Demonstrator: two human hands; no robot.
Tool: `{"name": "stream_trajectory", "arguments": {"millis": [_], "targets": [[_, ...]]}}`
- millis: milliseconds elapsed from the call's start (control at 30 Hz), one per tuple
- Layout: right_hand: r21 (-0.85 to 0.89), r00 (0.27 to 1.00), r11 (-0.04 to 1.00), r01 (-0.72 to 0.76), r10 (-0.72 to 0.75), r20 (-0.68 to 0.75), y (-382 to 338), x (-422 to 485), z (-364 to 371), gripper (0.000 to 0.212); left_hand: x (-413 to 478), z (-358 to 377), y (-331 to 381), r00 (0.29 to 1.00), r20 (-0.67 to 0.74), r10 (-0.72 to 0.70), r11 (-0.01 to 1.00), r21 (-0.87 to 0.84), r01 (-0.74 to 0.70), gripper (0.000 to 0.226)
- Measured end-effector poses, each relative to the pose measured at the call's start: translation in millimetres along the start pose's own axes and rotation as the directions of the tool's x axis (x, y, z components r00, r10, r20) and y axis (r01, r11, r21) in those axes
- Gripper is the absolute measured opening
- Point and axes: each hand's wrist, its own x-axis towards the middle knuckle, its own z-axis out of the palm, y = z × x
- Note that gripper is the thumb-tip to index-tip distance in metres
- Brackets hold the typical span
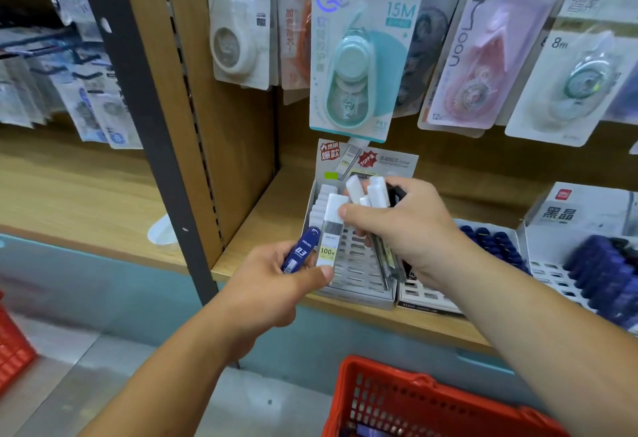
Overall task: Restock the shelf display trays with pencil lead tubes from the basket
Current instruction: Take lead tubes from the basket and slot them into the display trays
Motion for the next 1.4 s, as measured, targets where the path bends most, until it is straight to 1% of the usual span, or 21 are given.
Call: {"name": "stream_trajectory", "arguments": {"millis": [67, 100, 167, 233, 300, 367, 433, 567, 667, 767, 867, 967, 1033, 1100, 1133, 1167, 1200, 1233, 1267, 1333, 1400], "targets": [[-0.019, 1.0, 1.0, 0.01, -0.01, -0.003, 1.7, 0.2, -0.6, 0.019, -0.1, -2.8, 0.1, 1.0, 0.014, -0.025, 0.999, 0.028, 0.024, 0.022], [-0.045, 1.0, 0.999, 0.018, -0.018, -0.006, 3.0, 0.8, -0.2, 0.016, 0.4, -2.7, -0.6, 0.999, -0.008, -0.039, 0.999, 0.033, 0.039, 0.023], [-0.084, 0.998, 0.996, 0.038, -0.042, -0.044, 6.3, 3.5, 0.3, 0.013, 2.0, -1.5, -2.0, 0.991, -0.118, -0.058, 0.998, 0.006, 0.059, 0.021], [-0.089, 0.993, 0.995, 0.05, -0.059, -0.103, 11.3, 6.3, 2.2, 0.011, 6.1, -1.4, -4.9, 0.964, -0.251, -0.086, 0.996, -0.052, 0.075, 0.023], [-0.13, 0.99, 0.99, 0.062, -0.077, -0.116, 17.2, 6.2, 7.3, 0.013, 10.2, -3.6, -8.2, 0.934, -0.338, -0.118, 0.99, -0.11, 0.085, 0.021], [-0.17, 0.992, 0.983, 0.069, -0.086, -0.095, 24.1, 4.2, 13.6, 0.012, 12.1, -4.0, -10.1, 0.933, -0.339, -0.124, 0.987, -0.136, 0.082, 0.016], [-0.203, 0.992, 0.976, 0.081, -0.099, -0.078, 28.8, 1.7, 19.4, 0.01, 11.4, -1.7, -11.2, 0.945, -0.308, -0.112, 0.99, -0.121, 0.078, 0.015], [-0.211, 0.986, 0.969, 0.129, -0.148, -0.079, 31.3, 1.4, 23.0, 0.009, 10.6, 1.9, -12.8, 0.961, -0.256, -0.104, 0.992, -0.091, 0.084, 0.015], [-0.247, 0.979, 0.95, 0.191, -0.202, -0.018, 31.9, -1.6, 27.1, 0.009, 10.0, 2.9, -13.7, 0.959, -0.258, -0.115, 0.992, -0.077, 0.098, 0.014], [-0.304, 0.975, 0.927, 0.22, -0.217, 0.044, 35.0, -2.8, 33.2, 0.011, 9.7, 3.7, -12.3, 0.959, -0.26, -0.116, 0.992, -0.07, 0.101, 0.013], [-0.334, 0.976, 0.918, 0.213, -0.213, 0.039, 35.9, -0.8, 32.7, 0.011, 9.9, 5.0, -11.3, 0.959, -0.263, -0.103, 0.994, -0.06, 0.091, 0.014], [-0.427, 0.976, 0.877, 0.219, -0.202, 0.087, 35.3, 0.7, 32.3, 0.008, 9.3, 7.0, -8.7, 0.961, -0.266, -0.081, 0.996, -0.06, 0.067, 0.012], [-0.428, 0.976, 0.878, 0.216, -0.195, 0.093, 34.4, 0.2, 32.8, 0.006, 8.0, 9.1, -5.5, 0.956, -0.283, -0.073, 0.997, -0.057, 0.059, 0.014], [-0.33, 0.983, 0.927, 0.181, -0.18, 0.033, 30.5, -0.6, 31.0, 0.007, 8.3, 10.5, -2.8, 0.942, -0.328, -0.07, 0.997, -0.044, 0.059, 0.017], [-0.209, 0.99, 0.969, 0.128, -0.136, -0.023, 27.3, -0.7, 27.9, 0.009, 8.8, 11.0, -1.4, 0.934, -0.35, -0.068, 0.997, -0.046, 0.055, 0.016], [-0.016, 0.997, 0.999, 0.047, -0.048, -0.054, 23.9, -1.0, 24.0, 0.011, 8.6, 11.9, 0.3, 0.931, -0.359, -0.066, 0.997, -0.056, 0.049, 0.014], [0.201, 0.997, 0.978, -0.059, 0.067, -0.032, 19.7, -2.8, 20.1, 0.013, 8.0, 14.3, 2.4, 0.935, -0.35, -0.059, 0.997, -0.065, 0.038, 0.013], [0.384, 0.987, 0.91, -0.157, 0.16, 0.026, 16.9, -4.7, 15.9, 0.017, 6.7, 18.6, 4.5, 0.945, -0.324, -0.043, 0.998, -0.066, 0.023, 0.012], [0.496, 0.975, 0.84, -0.22, 0.208, 0.08, 15.1, -6.7, 11.6, 0.019, 4.7, 25.1, 6.4, 0.957, -0.289, -0.015, 0.999, -0.048, 0.001, 0.01], [0.564, 0.966, 0.785, -0.258, 0.232, 0.119, 14.8, -10.1, 2.9, 0.02, -0.6, 42.2, 9.4, 0.973, -0.217, 0.079, 0.997, 0.032, -0.074, 0.014], [0.598, 0.963, 0.757, -0.263, 0.247, 0.11, 15.9, -12.4, -3.7, 0.023, -2.6, 57.4, 9.4, 0.971, -0.163, 0.176, 0.982, 0.104, -0.16, 0.021]]}}
